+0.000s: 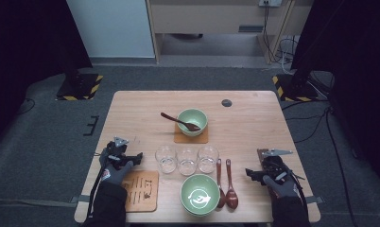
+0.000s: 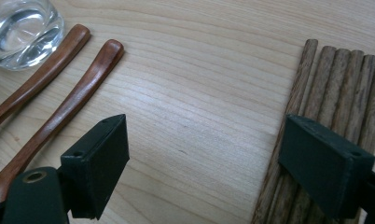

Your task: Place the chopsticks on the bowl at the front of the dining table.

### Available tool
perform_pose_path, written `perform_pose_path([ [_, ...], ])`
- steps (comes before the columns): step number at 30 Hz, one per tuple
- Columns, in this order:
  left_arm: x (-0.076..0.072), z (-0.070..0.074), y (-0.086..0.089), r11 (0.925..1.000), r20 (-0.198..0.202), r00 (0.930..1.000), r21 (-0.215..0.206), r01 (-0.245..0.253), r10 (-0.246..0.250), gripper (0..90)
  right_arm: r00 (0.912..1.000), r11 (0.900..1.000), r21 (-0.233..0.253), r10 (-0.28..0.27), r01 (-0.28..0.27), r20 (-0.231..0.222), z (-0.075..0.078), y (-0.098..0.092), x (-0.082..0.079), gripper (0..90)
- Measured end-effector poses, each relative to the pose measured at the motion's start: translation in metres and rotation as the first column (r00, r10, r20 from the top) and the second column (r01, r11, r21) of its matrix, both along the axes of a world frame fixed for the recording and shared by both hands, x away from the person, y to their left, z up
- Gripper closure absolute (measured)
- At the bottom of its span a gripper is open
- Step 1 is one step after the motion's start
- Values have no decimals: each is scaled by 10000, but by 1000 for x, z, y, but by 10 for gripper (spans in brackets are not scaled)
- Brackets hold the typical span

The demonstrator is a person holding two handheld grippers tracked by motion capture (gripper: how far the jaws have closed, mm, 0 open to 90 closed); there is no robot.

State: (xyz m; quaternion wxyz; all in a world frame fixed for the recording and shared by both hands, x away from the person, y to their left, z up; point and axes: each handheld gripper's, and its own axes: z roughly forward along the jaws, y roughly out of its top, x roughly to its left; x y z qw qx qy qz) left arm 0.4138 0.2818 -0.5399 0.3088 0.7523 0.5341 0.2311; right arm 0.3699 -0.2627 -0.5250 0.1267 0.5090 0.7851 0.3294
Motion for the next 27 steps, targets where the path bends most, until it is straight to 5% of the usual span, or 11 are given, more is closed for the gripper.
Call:
perform_pose_path([
  [21,0,0,0,10000,-1,10000,2,1,-1,20,9998,9998,-99,165,-166,-114,-2,5,0,169],
  [27,0,0,0,10000,-2,10000,2,1,-1,20,9999,9995,-316,-70,74,145,0,6,-3,315],
])
